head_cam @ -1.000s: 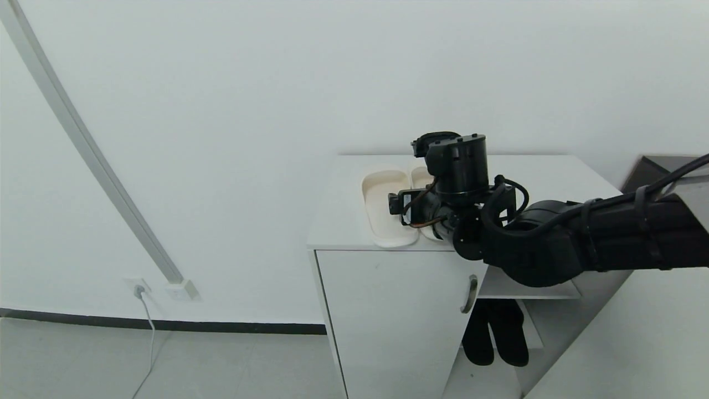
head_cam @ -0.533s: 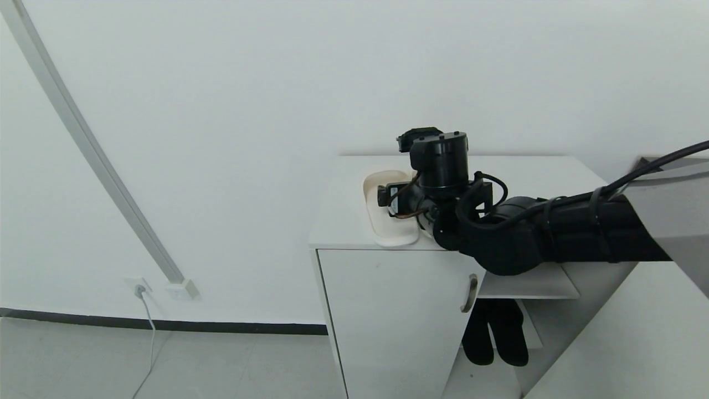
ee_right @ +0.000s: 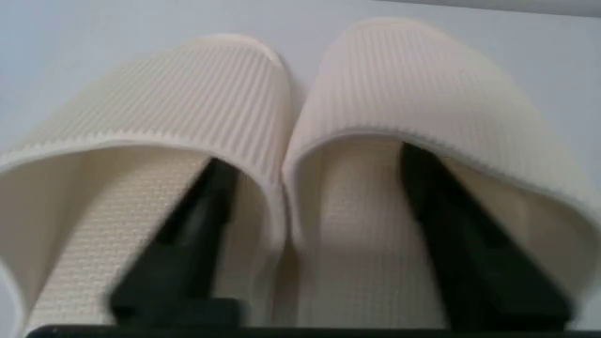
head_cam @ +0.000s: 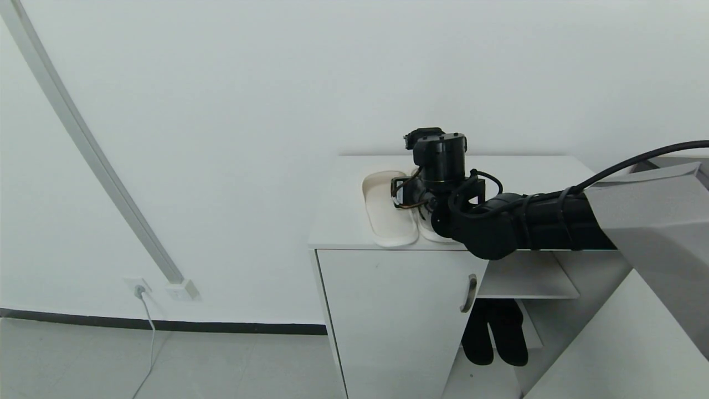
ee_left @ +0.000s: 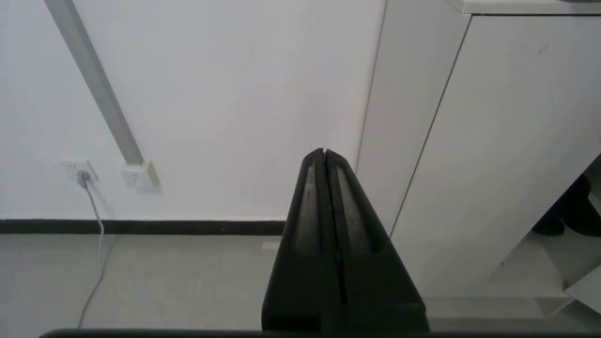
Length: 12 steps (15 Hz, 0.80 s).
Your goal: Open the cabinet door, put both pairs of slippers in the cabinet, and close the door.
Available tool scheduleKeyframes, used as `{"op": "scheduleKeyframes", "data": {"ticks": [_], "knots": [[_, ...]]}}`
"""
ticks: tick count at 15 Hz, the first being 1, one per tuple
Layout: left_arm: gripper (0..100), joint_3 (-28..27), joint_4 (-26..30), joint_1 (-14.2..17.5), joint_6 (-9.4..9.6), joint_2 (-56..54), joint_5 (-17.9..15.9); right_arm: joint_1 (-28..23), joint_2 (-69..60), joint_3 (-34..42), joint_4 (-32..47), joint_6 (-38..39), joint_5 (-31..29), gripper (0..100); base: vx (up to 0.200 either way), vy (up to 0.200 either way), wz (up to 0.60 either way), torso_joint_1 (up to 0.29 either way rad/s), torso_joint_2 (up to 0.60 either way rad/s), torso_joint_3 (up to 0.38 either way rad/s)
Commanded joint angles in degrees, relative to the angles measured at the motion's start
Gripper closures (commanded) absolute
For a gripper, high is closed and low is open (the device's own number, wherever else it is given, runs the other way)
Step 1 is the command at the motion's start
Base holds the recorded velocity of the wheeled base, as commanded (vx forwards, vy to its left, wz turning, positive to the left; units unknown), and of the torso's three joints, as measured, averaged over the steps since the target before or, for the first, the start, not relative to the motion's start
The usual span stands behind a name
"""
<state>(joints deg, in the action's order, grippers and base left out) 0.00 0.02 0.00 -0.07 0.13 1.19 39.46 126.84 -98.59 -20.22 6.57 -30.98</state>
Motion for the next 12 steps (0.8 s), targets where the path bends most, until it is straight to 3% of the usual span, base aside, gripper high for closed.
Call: {"op": "scheduleKeyframes", "data": {"ticks": [1,7,11,12], "knots": [[100,0.0,0.1,0.0,-0.01,0.0,-0.1,0.0,0.3,-0.1,0.0,0.0,0.0,100,0.0,0.0,0.0,0.0,0.0,0.0],[100,0.0,0.0,0.0,-0.01,0.0,0.0,1.1,-1.8,1.0,-0.3,-0.4,0.0,100,0.0,0.0,0.0,0.0,0.0,0.0],[100,0.0,0.0,0.0,-0.01,0.0,-0.1,4.5,-10.7,11.7,-1.5,-0.1,0.5,100,0.0,0.0,0.0,0.0,0.0,0.0],[100,0.0,0.0,0.0,-0.01,0.0,0.0,5.8,-16.2,20.0,-4.1,-0.1,2.1,100,0.0,0.0,0.0,0.0,0.0,0.0]]}}
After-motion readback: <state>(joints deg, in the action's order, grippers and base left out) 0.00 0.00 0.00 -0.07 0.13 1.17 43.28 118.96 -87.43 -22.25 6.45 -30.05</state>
